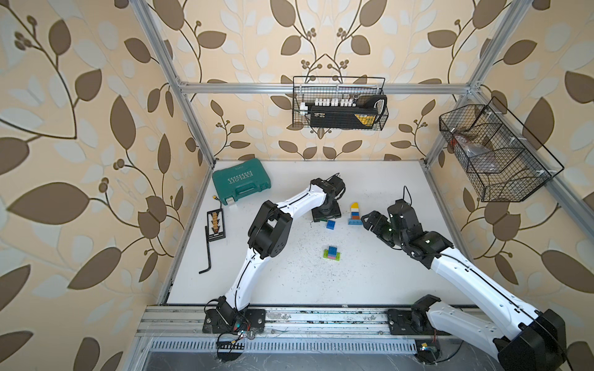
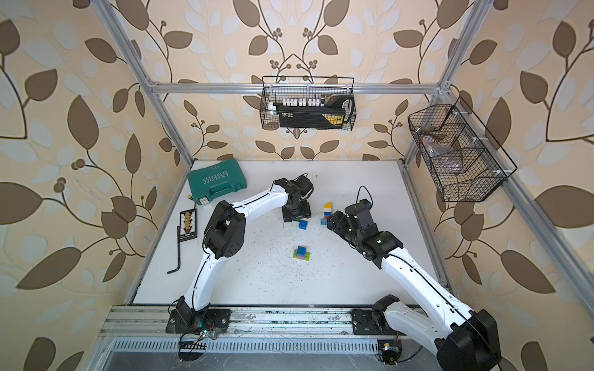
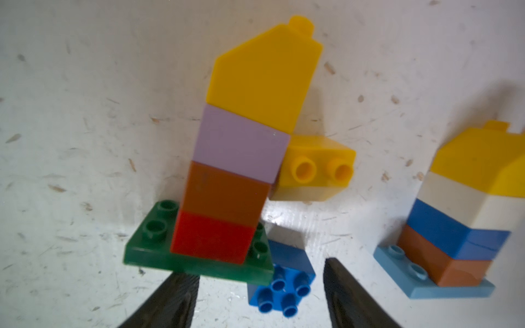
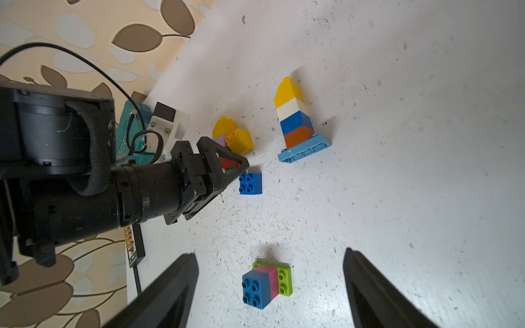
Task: Assemble the number 1 with lego
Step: Pick up the lego brick from the center of the board.
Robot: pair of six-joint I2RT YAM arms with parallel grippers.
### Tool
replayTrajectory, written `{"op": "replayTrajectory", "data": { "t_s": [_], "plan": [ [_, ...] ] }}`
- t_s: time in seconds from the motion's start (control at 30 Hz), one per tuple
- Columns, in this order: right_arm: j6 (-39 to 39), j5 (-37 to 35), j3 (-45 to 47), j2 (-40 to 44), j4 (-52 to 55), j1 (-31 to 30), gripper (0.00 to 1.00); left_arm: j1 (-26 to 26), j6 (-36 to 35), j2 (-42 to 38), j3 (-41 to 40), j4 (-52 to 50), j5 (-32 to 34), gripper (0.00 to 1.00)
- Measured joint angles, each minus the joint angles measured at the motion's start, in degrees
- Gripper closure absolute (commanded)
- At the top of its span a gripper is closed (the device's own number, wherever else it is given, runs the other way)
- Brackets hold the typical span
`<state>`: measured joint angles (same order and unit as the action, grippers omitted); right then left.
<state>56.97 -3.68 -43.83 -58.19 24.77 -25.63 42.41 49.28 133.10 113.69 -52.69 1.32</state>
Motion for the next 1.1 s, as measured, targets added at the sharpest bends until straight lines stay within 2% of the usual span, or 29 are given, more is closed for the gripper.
{"op": "replayTrajectory", "data": {
  "t_s": [0.23,0.57,0.67,0.87,1.1],
  "plan": [
    [-0.04,1.53,0.02,-0.04,-0.26,0.63,0.17,0.11,-0.46,0.31,-0.07,0.24,-0.04,0.27],
    [-0.04,2.43,0.17,-0.39,-0.48,0.7,0.17,3.65,-4.72,-0.09,-3.39,3.37,-2.21,0.27],
    [-0.04,2.49,0.26,-0.39,-0.52,0.7,0.17,3.91,-5.77,-0.46,-4.13,3.76,-2.86,0.29],
    [-0.02,2.67,0.33,-0.39,-0.55,0.81,0.17,3.69,-7.72,-0.46,-4.11,3.61,-3.02,0.43],
    [-0.02,2.71,0.33,-0.46,-0.57,0.9,0.17,3.72,-8.87,-0.46,-4.09,3.08,-3.02,0.42]
  ]
}}
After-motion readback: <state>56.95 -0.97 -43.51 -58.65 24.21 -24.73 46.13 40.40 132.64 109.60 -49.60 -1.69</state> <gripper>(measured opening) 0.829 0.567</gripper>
